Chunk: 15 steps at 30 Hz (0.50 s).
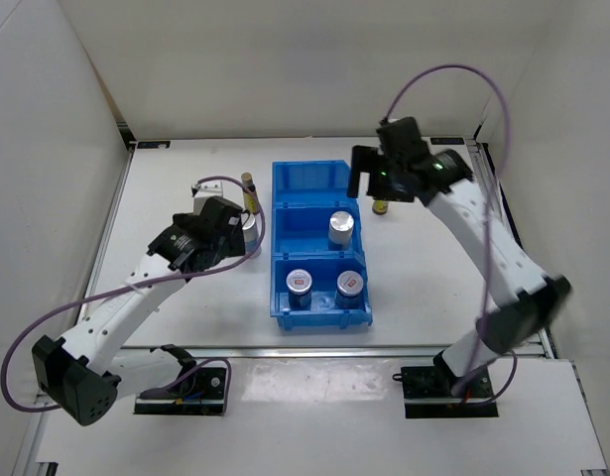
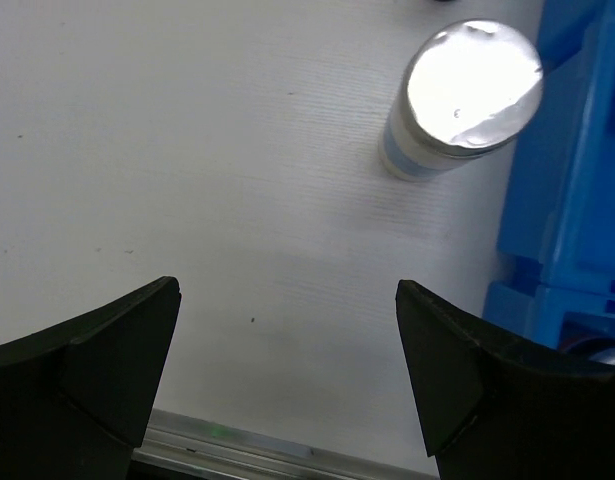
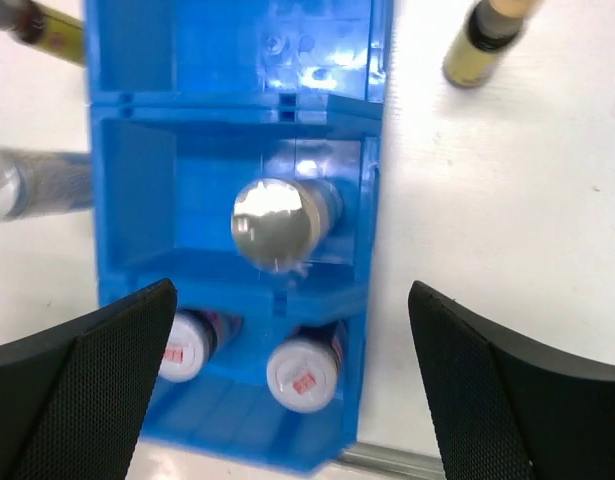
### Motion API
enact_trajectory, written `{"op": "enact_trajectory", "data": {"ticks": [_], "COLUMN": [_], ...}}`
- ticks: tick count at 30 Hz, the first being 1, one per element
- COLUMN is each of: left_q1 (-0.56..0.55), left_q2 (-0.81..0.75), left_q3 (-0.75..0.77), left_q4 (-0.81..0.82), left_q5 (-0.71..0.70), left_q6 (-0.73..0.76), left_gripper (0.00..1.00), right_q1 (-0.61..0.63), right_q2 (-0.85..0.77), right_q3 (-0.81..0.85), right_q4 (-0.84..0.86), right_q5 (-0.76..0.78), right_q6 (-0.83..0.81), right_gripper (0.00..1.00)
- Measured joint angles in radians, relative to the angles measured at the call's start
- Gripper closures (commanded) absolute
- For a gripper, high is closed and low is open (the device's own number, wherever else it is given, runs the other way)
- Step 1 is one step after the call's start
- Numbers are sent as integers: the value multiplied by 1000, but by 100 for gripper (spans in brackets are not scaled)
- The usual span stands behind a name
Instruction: Organize the condiment bottles
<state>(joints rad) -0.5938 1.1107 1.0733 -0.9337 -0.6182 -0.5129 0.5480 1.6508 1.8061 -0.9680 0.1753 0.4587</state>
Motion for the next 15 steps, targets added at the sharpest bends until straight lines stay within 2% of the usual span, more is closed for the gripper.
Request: {"op": "enact_trajectory", "data": {"ticks": [4,7,12,15], "left_q1": [3,11,94,147], "left_q2": [91,188,365,437], "left_q3": [101,194,280,274], "left_q4": [39,89,161,179], "left_q5": [88,135,253,306], "left_q6": [19,44,78,88], "left_gripper": [0,0,0,0], "right_q1": [-3,-5,-4,-2], "right_q2": [-268,-397,-475,-505], "right_q3": [-164,-309,-559,-611], "right_q4": [27,42,51,29], "right_q5": [7,-22,-94,-124], "right_q6": [10,26,39,39], "right_gripper": [0,0,0,0]}}
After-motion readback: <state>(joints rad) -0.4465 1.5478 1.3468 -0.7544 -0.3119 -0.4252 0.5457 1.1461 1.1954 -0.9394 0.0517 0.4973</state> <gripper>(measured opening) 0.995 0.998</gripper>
